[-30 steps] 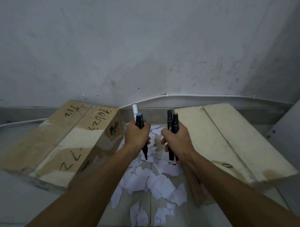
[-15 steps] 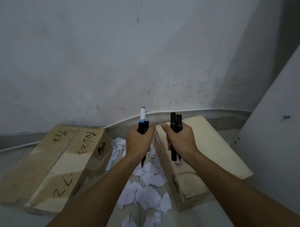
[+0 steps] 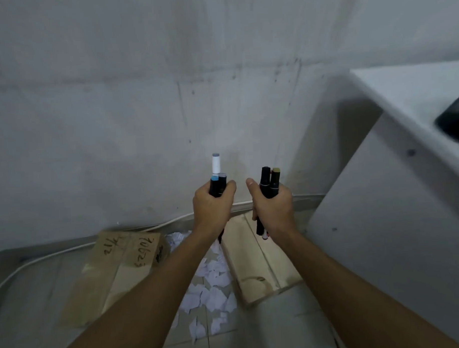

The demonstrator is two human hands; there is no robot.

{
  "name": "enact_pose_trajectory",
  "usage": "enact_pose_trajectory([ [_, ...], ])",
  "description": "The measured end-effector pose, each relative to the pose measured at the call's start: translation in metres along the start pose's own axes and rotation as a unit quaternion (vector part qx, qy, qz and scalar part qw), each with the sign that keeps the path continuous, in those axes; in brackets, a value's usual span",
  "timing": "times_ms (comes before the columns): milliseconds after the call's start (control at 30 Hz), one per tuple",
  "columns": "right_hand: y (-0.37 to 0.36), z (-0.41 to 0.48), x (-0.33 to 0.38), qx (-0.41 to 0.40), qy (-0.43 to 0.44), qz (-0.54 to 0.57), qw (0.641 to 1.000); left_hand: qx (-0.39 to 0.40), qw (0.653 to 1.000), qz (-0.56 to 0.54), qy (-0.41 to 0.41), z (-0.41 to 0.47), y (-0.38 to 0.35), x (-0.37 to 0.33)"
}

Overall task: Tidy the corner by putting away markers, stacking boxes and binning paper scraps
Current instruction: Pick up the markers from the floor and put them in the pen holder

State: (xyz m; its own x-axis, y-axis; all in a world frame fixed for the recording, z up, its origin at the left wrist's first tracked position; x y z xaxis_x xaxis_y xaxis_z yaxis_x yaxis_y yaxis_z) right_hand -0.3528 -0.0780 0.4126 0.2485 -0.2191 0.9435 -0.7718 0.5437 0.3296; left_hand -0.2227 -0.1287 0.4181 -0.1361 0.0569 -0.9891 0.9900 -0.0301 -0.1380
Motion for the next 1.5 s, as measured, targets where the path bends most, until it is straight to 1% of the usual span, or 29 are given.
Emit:
enact_pose_trajectory([
  [133,0.046,-0.006,0.098,-0.021,-0.013,0.010,1.000,0.000,1.000,-0.009,0.018,-0.012,-0.022,-0.105],
  [267,0.093,-0.011,0.184,-0.038,-0.013,0.012,0.999,0.034,0.999,-0.004,0.011,-0.027,-0.045,-0.200],
  [333,0.112,-0.013,0.215,-0.048,-0.012,0.006,0.999,0.048,0.999,0.002,-0.004,-0.035,-0.053,-0.233],
  [433,0.148,-0.019,0.262,-0.069,-0.020,0.003,0.997,0.064,0.998,0.002,-0.005,-0.050,-0.066,-0.283],
  [600,0.201,-0.028,0.313,-0.098,-0.031,-0.005,0.995,0.076,0.997,-0.010,0.006,-0.071,-0.091,-0.340],
  [767,0.254,-0.041,0.331,-0.134,-0.037,0.014,0.990,0.086,0.996,-0.020,0.016,-0.094,-0.124,-0.370],
  [1033,0.334,-0.053,0.310,-0.187,-0.095,0.033,0.977,0.124,0.991,-0.051,0.023,-0.130,-0.189,-0.381],
  [1133,0.362,-0.047,0.302,-0.222,-0.113,0.030,0.968,0.140,0.989,-0.052,0.024,-0.136,-0.215,-0.378],
  [1233,0.378,-0.038,0.295,-0.239,-0.124,0.038,0.962,0.152,0.986,-0.057,0.031,-0.139,-0.236,-0.374],
  [1300,0.388,-0.028,0.290,-0.252,-0.129,0.049,0.958,0.146,0.986,-0.067,0.041,-0.137,-0.253,-0.368],
  [1500,0.401,0.020,0.271,-0.283,-0.134,0.081,0.946,0.093,0.990,-0.088,0.064,-0.111,-0.298,-0.337],
])
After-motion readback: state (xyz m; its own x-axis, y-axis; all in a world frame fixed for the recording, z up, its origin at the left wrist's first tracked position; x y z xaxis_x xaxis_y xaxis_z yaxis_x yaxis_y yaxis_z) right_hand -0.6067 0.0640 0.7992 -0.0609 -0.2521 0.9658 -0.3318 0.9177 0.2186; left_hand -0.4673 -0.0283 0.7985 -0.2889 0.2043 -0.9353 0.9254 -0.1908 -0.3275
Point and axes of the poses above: each hand's wrist, its own z-axis towards the middle knuckle, its own y-axis out of the back of the hand, x = y × z, the point moved 3 cm from there along z, towards the middle knuckle, and after that the axes turned 15 degrees about -z, right-handed, at the moved point
